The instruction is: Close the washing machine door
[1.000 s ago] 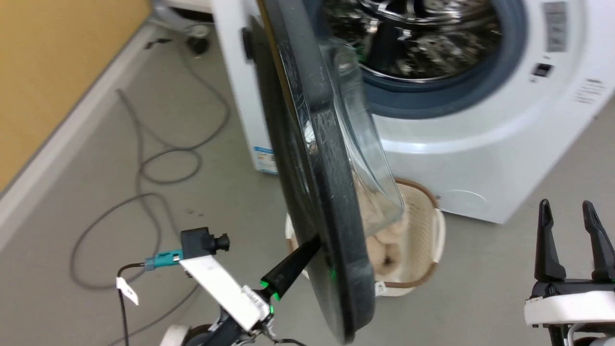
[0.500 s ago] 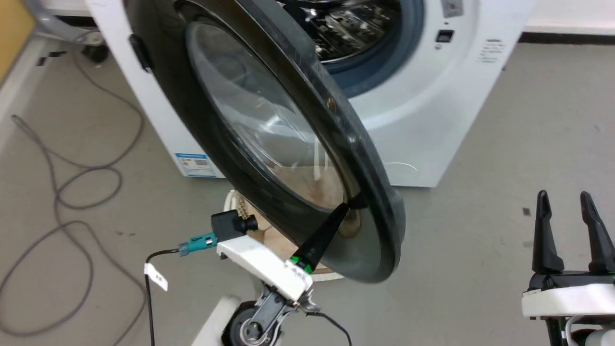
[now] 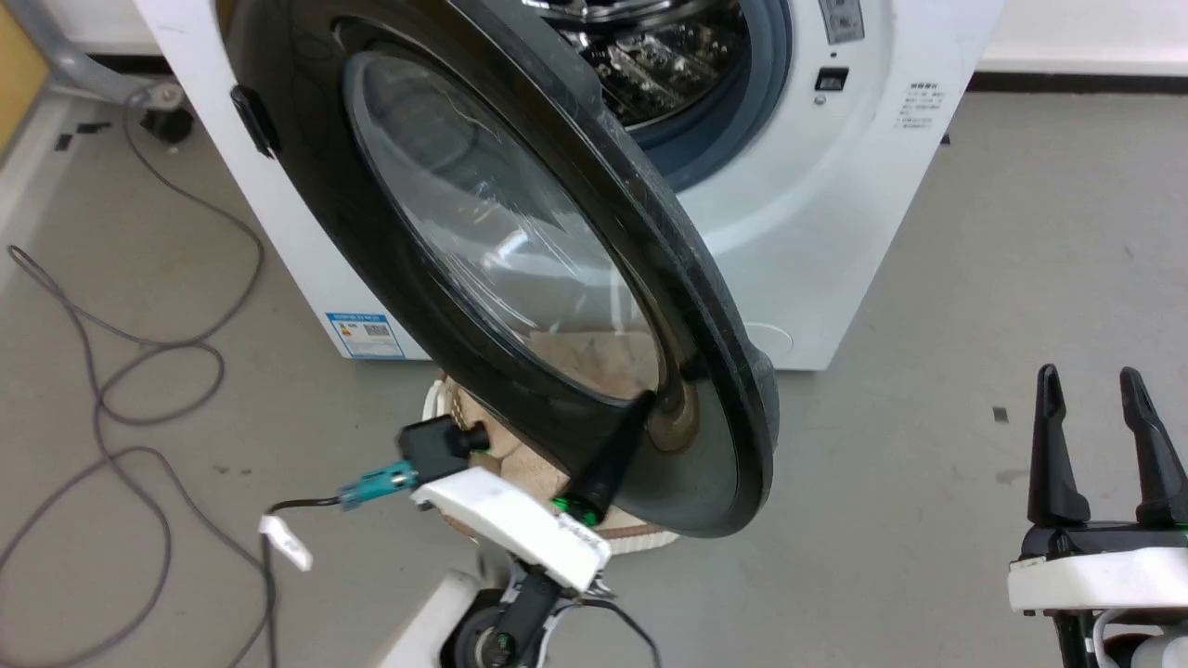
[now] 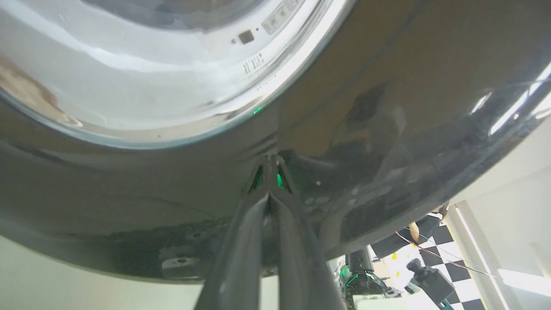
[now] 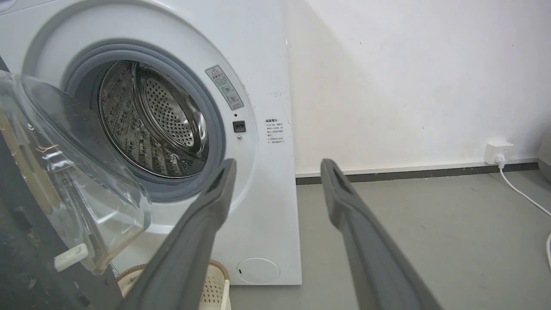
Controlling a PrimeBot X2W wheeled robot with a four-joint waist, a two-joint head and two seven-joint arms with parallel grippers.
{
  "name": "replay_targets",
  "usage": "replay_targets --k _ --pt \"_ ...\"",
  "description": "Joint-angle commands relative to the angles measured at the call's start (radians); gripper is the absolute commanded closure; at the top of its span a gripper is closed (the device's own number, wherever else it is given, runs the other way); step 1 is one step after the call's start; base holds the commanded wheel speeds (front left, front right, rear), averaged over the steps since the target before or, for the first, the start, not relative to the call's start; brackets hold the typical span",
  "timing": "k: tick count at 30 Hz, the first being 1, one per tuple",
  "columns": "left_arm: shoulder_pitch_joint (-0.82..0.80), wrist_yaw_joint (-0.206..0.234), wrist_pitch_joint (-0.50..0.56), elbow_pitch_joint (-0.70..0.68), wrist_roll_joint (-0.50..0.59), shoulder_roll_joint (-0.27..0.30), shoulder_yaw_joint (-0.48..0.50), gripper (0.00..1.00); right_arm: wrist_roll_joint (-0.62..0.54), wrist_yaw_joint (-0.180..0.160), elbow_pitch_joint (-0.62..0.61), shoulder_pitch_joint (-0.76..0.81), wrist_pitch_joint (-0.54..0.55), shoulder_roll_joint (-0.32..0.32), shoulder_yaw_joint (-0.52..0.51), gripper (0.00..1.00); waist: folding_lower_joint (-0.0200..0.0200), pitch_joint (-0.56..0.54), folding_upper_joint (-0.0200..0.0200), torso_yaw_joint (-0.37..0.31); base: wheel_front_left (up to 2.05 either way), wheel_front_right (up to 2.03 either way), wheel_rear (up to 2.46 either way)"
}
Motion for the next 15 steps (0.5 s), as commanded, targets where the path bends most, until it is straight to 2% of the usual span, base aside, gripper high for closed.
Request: replay_targets --k 1,4,9,12,15 --pt "-0.020 -0.005 -0.037 -0.012 0.024 0.027 -0.009 1.00 0.006 0.001 -0.007 -0.002 -0.005 0.003 0.001 0.00 -0.0001 -0.016 0.0000 0.008 0.00 0.00 0.00" --pt "-0.024 -0.005 -0.101 -0.016 0.063 0.072 -0.020 1.00 0.007 0.001 -0.011 0.006 -0.005 0.003 -0.001 0.00 -0.0001 -0.036 0.0000 0.018 0.00 0.00 0.00" --pt "-0.037 -0.003 -0.198 0.037 0.208 0.141 0.009 1.00 0.005 0.001 -0.025 0.014 -0.005 0.003 -0.005 0.00 -0.0001 -0.068 0.0000 0.035 0.00 0.00 0.00" --pt "-0.039 0.033 -0.211 0.041 0.336 0.140 0.117 1.00 0.001 0.001 -0.040 0.013 -0.005 0.003 -0.014 0.00 -0.0001 -0.082 0.0000 0.047 0.00 0.00 0.00" --pt "-0.007 0.091 -0.212 -0.022 0.531 0.116 0.270 1.00 -0.002 0.001 -0.056 0.005 -0.005 0.003 -0.019 0.00 -0.0001 -0.092 0.0000 0.057 0.00 0.00 0.00"
